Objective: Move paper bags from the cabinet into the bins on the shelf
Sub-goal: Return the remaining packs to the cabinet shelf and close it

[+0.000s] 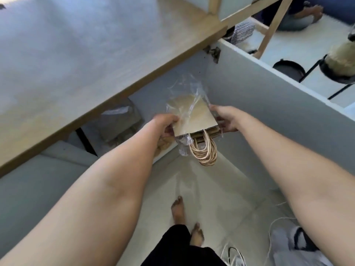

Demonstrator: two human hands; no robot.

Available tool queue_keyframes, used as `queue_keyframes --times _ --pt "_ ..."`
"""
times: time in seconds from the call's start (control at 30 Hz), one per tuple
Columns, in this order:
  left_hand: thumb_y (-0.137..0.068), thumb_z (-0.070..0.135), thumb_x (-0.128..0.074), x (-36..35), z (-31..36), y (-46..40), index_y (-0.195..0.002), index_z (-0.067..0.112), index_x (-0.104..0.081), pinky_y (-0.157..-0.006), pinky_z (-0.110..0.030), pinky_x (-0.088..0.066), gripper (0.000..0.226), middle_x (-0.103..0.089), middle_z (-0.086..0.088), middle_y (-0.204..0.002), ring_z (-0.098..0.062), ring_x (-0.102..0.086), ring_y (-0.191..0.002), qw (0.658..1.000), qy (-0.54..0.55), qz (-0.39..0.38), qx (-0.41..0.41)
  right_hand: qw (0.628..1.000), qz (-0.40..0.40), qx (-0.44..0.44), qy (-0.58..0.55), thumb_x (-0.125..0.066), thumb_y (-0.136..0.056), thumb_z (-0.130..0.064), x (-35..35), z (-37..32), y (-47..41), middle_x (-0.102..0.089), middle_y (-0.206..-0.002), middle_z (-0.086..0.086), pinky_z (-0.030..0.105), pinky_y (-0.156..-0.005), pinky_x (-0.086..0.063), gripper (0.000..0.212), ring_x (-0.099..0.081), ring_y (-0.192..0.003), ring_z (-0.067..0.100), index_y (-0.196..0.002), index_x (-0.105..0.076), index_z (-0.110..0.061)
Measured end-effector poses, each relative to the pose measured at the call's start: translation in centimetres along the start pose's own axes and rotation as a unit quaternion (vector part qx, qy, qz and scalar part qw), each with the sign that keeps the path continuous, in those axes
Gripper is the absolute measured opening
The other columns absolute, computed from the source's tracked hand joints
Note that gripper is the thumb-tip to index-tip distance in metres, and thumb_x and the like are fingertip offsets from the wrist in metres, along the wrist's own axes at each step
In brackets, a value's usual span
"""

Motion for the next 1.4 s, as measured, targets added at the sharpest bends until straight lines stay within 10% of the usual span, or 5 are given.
queue_keyframes --times 0.1,0.23,0.9,1.2,1.4 --pt "-0.087 0.014 -0.067 1.7 -0.3 -4.1 -0.089 0.007 -0.057 -0.043 -0.028 -0.051 0.012 -0.062 -0.009 -0.095 -0.022 -0.061 -0.073 0.999 0.034 0.023 0.016 0.999 -0.03 0.019 0.007 -0.045 -0.097 -0.022 -2.5 -1.0 -4.4 -0.056 -0.083 0.004 0.031 -0.071 -0.047 0.015 -0.053 -0.072 0.019 -0.088 -0.057 -0.021" --pt "-0.086 0.016 -0.067 3.2 -0.1 -8.4 -0.118 0.007 -0.057 -0.08 -0.037 -0.053 0.034 -0.061 -0.008 -0.113 -0.026 -0.059 -0.101 0.996 0.072 0.044 0.017 0.999 -0.006 0.038 0.005 -0.045 -0.096 -0.015 -4.3 -1.8 -8.7 -0.054 -0.08 0.004 0.025 -0.058 -0.04 0.008 -0.05 -0.065 0.016 -0.096 -0.053 -0.014" --pt "-0.093 0.01 -0.053 4.3 4.1 -20.7 -0.087 0.013 -0.054 -0.068 -0.024 -0.05 0.007 -0.052 -0.004 -0.084 -0.014 -0.054 -0.072 0.94 0.323 0.11 0.018 0.988 -0.091 0.053 0.114 -0.05 -0.092 -0.03 -8.4 -11.2 -24.2 -0.055 -0.104 0.001 0.025 -0.07 -0.038 0.018 -0.05 -0.089 0.016 -0.107 -0.053 -0.02" --pt "-0.089 0.017 -0.059 4.8 4.3 -22.7 -0.136 0.014 -0.046 -0.108 -0.032 -0.03 0.049 -0.045 0.002 -0.141 -0.017 -0.043 -0.129 0.955 0.27 0.125 0.013 0.974 -0.108 0.107 0.17 -0.047 -0.095 -0.021 -9.6 -12.3 -25.6 -0.033 -0.155 0.002 0.026 -0.1 -0.031 0.055 -0.037 -0.137 0.021 -0.149 -0.034 -0.019" --pt "-0.096 0.018 -0.046 4.6 4.7 -17.8 -0.124 0.011 -0.055 -0.085 -0.029 -0.044 0.03 -0.056 -0.004 -0.124 -0.019 -0.055 -0.108 0.977 0.11 0.175 -0.05 0.952 -0.07 0.171 0.244 -0.036 -0.1 -0.019 -8.6 -11.2 -21.0 -0.029 -0.157 0.001 0.026 -0.11 -0.028 0.053 -0.033 -0.141 0.021 -0.152 -0.026 -0.018"
Point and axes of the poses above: each hand's wrist, its own y-axis away from the middle knuckle, its own x-axis out of the back of the hand, z = x × y, the point moved 6 cm from there along -y, towards the middle knuckle
